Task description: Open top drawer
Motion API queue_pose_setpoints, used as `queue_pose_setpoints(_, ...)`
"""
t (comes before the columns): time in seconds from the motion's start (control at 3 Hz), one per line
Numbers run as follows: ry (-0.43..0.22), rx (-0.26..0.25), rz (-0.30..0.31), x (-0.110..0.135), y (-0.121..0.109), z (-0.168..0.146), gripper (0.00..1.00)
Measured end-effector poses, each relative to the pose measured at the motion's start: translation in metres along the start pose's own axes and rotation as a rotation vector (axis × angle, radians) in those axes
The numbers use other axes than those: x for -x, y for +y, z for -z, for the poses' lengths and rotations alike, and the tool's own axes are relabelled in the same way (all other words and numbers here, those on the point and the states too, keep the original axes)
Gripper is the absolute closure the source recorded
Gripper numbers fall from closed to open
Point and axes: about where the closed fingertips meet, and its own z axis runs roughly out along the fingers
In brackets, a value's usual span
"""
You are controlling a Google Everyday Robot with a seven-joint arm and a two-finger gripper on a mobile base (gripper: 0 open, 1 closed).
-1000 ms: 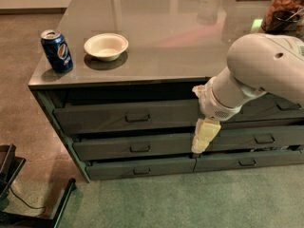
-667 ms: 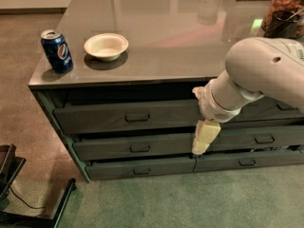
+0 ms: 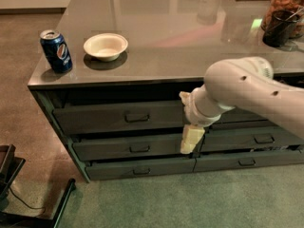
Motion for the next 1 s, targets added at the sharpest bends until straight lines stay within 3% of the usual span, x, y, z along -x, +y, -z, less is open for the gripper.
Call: queue_pose_setpoints(1.0, -0.031, -0.004, 0.019, 0.009, -0.036, -0.088, 0.0)
